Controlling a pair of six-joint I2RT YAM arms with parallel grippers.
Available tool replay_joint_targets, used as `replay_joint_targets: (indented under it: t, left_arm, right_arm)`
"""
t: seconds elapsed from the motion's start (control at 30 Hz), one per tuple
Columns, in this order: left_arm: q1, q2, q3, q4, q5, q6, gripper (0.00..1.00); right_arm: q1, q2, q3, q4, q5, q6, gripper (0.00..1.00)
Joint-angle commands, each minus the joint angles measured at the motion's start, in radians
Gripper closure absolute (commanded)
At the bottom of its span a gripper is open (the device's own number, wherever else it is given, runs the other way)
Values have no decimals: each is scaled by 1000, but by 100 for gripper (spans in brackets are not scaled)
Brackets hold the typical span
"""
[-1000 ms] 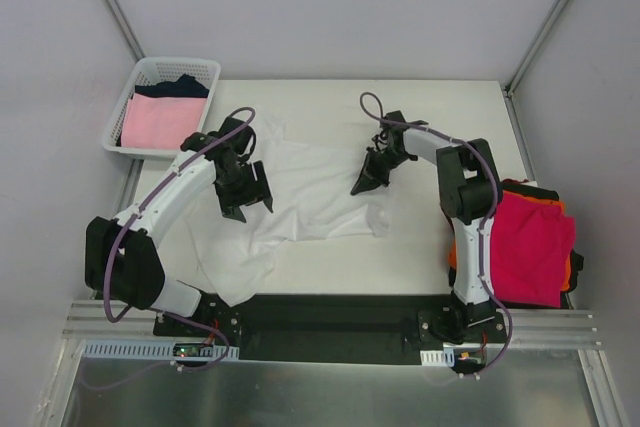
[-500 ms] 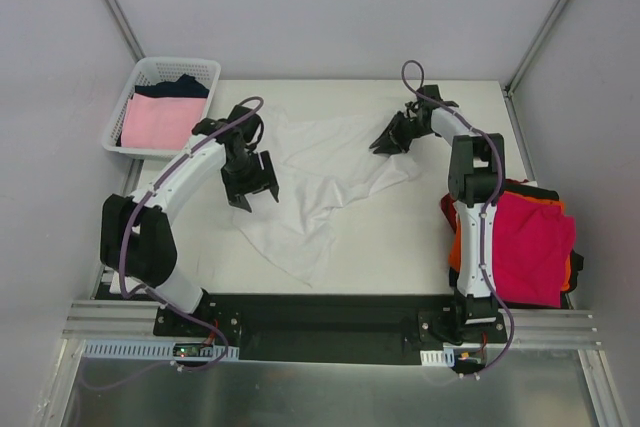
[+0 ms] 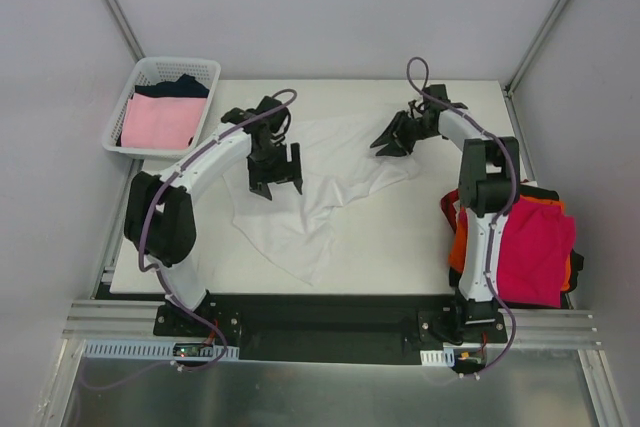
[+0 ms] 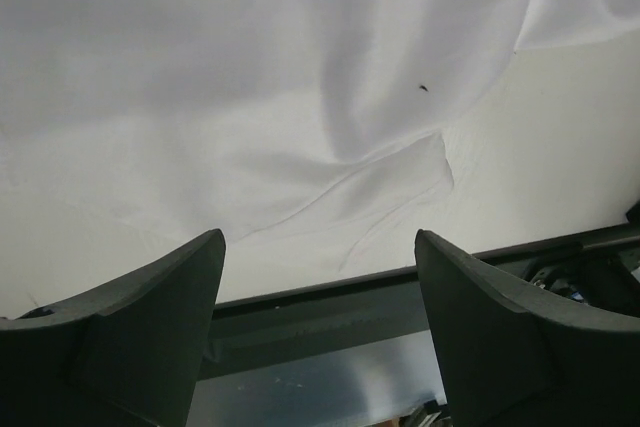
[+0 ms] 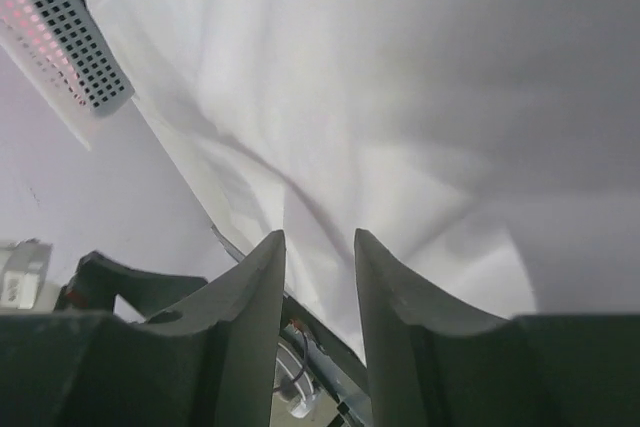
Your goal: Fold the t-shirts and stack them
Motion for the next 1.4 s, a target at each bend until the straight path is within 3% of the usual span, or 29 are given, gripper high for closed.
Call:
replay_joint_targets:
  t: [0.0,0.3,0.43,0.53,0.9,1.1,1.37]
  left_arm:
    - [-65,23,-35,81,127,77,22]
    - [-108,-4,-185,157,151,108,22]
    - [-108,-11,-242,184,146,119,19]
    - [-108,-9,-274,206,145,125,10]
    - [-108,-38,-306,224,146,103,9]
    - [-106,-43,-297,246,220,91,8]
    - [-108,-52,-296,286,304,79,9]
  right_arm:
    - [-69,-248,-66,-32,29,-89,62]
    - [-187,-373,-216,-179,91,-263,59]
    - [-224,-367,-266,-182,98,-300,41]
    - [-229,-348,-274,-174,104,-317,37]
    - [-229,-272,-311,-115,91,-304,38]
    - [-226,-243,-317,-66,75,-269,39]
    - [-183,-212,-276,-24,81,-223,49]
